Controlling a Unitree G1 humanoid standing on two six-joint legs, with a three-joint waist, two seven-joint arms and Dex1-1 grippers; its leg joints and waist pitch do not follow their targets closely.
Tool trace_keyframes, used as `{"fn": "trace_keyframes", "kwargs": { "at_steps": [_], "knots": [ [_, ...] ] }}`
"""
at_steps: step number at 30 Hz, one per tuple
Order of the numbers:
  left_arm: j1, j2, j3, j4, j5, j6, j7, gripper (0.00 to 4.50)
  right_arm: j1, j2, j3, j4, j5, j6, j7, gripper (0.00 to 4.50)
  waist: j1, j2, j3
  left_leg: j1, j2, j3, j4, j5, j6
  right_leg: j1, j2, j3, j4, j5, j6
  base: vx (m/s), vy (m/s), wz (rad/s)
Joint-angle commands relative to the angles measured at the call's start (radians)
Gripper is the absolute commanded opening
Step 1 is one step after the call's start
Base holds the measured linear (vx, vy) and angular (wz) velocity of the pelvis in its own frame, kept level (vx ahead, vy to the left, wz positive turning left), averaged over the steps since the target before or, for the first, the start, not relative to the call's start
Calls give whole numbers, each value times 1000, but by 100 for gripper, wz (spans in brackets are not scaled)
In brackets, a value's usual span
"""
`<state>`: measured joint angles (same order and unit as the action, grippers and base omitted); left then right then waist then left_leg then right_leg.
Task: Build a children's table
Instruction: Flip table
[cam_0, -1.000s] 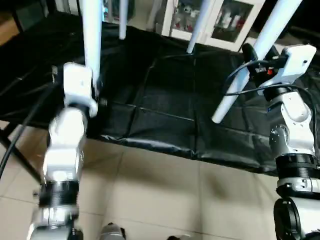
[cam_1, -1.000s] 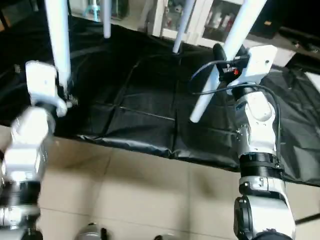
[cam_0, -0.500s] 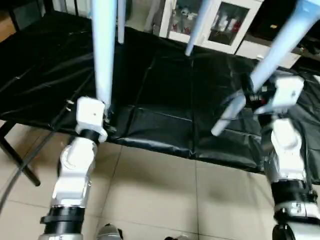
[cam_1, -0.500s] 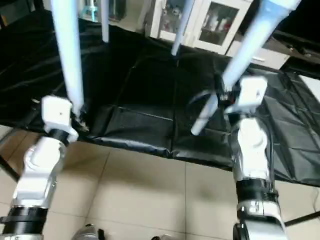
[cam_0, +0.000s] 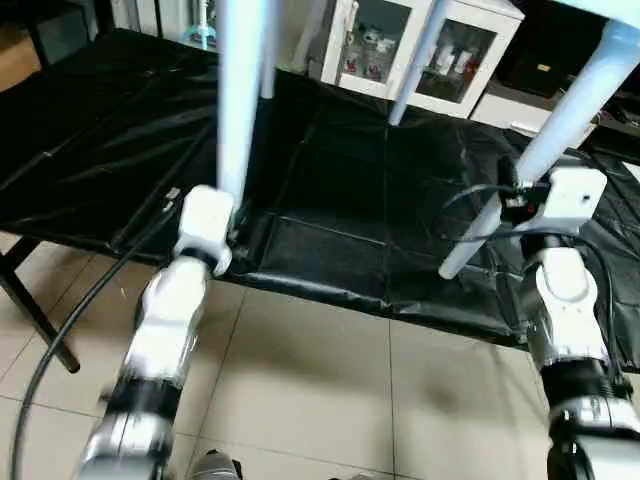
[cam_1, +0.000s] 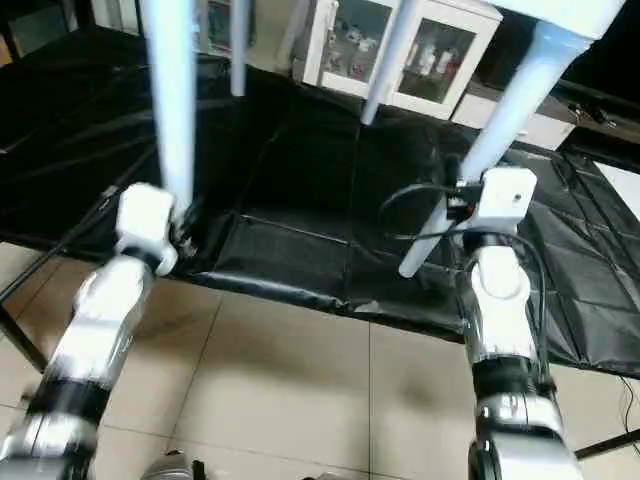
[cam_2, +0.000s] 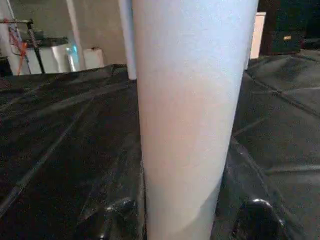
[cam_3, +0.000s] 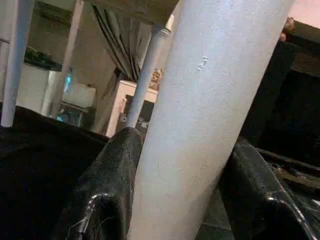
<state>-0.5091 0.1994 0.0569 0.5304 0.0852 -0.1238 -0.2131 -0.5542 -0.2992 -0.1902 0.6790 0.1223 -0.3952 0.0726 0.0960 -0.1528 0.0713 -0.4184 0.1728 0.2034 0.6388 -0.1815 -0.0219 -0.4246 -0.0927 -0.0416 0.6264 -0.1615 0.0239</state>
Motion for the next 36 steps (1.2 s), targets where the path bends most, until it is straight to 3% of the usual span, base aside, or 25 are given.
{"fn": "trace_keyframes", "kwargs": {
  "at_steps": [1,2,6,7,10,14,15,17,21,22,27,28,29,32,35,36],
  "knots": [
    [-119,7,-41,10,17,-96,-23,148,6,-53,0,71,-73,22,-10,196,-16,33,-84,63,48,-30,-94,-356,-86,12,-41,26,-77,-230,-103,0,0,0],
    [-140,6,-43,43,19,-100,-25,148,-3,-52,8,85,-78,21,-7,196,-19,30,-86,58,50,-33,-94,-341,-87,20,-45,26,-70,-206,-112,0,0,0],
    [-211,8,-43,175,29,-132,-21,148,-35,-42,29,153,-84,30,5,196,-21,34,-90,54,48,-31,-90,-267,-69,28,-45,25,-61,-126,-135,0,0,0],
    [-225,8,-41,205,29,-141,-18,148,-44,-40,31,174,-82,29,3,196,-24,30,-93,50,49,-32,-89,-236,-64,34,-46,24,-55,-92,-145,0,0,0],
    [-277,12,-28,320,22,-172,-3,148,-82,-14,33,232,-49,45,43,196,-26,29,-94,51,47,-26,-84,-199,-40,36,-44,25,-53,-51,-170,0,0,0],
    [-297,11,-22,404,16,-192,0,148,-96,-5,53,247,-63,53,47,196,-34,31,-90,55,52,-28,-89,-246,-41,35,-47,24,-59,-100,-187,0,0,0],
    [-300,12,-21,418,17,-194,2,148,-97,-4,57,247,-65,51,49,196,-35,37,-89,58,52,-29,-90,-264,-46,32,-47,24,-62,-118,-187,0,0,0],
    [-311,14,-21,463,20,-207,5,148,-103,0,65,256,-70,43,53,196,-40,35,-85,60,54,-33,-96,-340,-72,30,-49,24,-69,-192,-180,0,0,0],
    [-328,14,-6,535,7,-220,3,148,-101,29,58,259,-49,62,56,196,-46,36,-84,63,55,-38,-99,-415,-96,25,-52,24,-77,-262,-167,0,0,0],
    [-339,20,0,559,6,-223,8,204,-89,45,65,236,-44,60,68,229,-48,36,-83,61,55,-40,-100,-421,-98,25,-53,24,-78,-268,-165,0,0,0],
    [-354,41,11,568,-4,-235,-2,237,-71,56,66,182,-38,47,66,270,-51,39,-83,62,56,-40,-102,-417,-92,24,-53,25,-78,-248,-176,0,0,0],
    [-356,44,10,571,-3,-239,-1,252,-70,56,65,178,-38,45,66,295,-53,37,-84,60,57,-41,-102,-416,-90,26,-55,26,-77,-241,-180,0,0,0],
    [-359,54,11,568,-5,-247,-5,252,-66,55,65,159,-38,40,68,295,-51,32,-86,55,56,-41,-101,-394,-84,32,-56,25,-75,-227,-186,0,0,0],
    [-362,68,14,565,-8,-254,-17,278,-60,51,66,129,-38,37,70,314,-53,33,-88,52,57,-37,-98,-339,-67,34,-57,27,-68,-181,-201,0,0,0],
    [-353,77,15,547,-13,-266,-28,295,-43,48,62,84,-37,43,76,340,-54,37,-86,56,57,-33,-97,-299,-51,34,-55,27,-65,-142,-215,0,0,0],
    [-348,79,16,538,-15,-267,-31,299,-38,48,61,73,-35,44,78,348,-52,45,-85,56,57,-34,-98,-297,-51,36,-55,28,-64,-134,-216,0,0,0]
  ]
}}
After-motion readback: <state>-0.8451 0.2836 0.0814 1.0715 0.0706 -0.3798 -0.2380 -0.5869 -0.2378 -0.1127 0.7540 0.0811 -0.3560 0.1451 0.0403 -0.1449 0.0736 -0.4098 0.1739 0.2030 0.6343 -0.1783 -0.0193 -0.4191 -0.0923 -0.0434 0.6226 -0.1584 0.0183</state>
